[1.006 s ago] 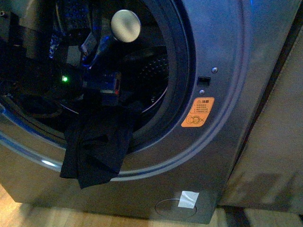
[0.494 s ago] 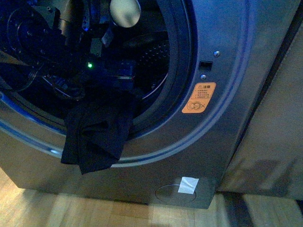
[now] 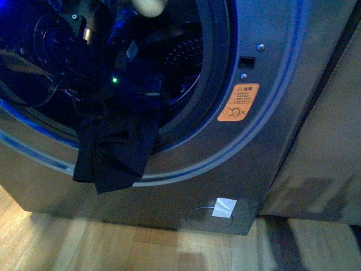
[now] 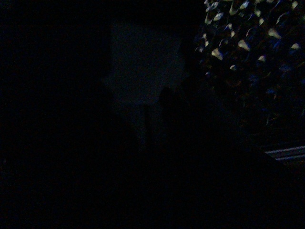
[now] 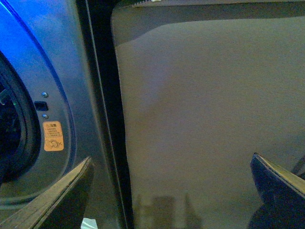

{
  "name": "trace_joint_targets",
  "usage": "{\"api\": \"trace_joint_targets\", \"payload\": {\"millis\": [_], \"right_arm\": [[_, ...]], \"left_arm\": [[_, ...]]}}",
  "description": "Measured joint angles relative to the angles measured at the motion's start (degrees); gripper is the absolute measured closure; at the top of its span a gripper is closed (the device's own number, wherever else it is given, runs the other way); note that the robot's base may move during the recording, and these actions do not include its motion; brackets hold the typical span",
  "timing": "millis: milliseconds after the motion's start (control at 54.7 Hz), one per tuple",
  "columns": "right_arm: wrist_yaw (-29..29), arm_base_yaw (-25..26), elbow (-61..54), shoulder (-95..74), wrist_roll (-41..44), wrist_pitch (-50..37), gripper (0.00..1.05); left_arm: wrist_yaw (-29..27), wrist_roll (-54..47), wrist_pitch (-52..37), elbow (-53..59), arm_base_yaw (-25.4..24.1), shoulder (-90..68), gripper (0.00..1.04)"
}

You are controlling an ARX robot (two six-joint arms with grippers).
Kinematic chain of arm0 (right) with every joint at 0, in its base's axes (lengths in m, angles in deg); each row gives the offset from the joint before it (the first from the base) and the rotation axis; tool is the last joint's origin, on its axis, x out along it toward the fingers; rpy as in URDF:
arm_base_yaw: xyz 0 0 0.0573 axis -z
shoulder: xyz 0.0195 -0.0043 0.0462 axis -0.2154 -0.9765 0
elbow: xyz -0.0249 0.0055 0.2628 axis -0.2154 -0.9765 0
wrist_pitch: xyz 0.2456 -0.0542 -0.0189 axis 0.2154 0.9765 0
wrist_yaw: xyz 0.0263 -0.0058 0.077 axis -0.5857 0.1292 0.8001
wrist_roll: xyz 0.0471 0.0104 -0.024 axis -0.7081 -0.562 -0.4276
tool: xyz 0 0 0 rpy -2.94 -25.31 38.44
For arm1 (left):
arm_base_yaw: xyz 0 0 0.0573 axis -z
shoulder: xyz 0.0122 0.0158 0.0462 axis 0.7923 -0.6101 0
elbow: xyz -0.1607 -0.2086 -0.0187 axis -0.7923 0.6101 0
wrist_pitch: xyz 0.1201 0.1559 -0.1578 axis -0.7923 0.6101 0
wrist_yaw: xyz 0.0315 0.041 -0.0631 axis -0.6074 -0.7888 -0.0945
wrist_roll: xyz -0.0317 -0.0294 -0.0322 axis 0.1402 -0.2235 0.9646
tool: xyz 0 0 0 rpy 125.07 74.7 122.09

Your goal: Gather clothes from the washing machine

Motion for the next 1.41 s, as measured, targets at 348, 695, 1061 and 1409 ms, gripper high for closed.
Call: {"api": "trace_joint_targets", "payload": {"millis": [348, 695, 1061, 1409], "right_arm": [[0.00, 0.00, 0.00, 0.00, 0.00, 0.00, 0.07], [0.02, 0.00, 0.00, 0.00, 0.00, 0.00, 0.07], [0.00, 0.00, 0.00, 0.00, 0.00, 0.00, 0.07], [0.00, 0.00, 0.00, 0.00, 0.00, 0.00, 0.07]], "left_arm": [[-6.40, -3.67, 6.99, -2.99, -0.11, -0.79, 0.07], [-12.83, -7.08, 3.06, -1.77, -0.63, -1.22, 0.55], [-10.16, -8.46, -4.26, 8.26, -1.51, 5.70, 0.97], [-4.11, -11.19, -12.26, 26.99, -1.62, 21.09, 0.98]]}}
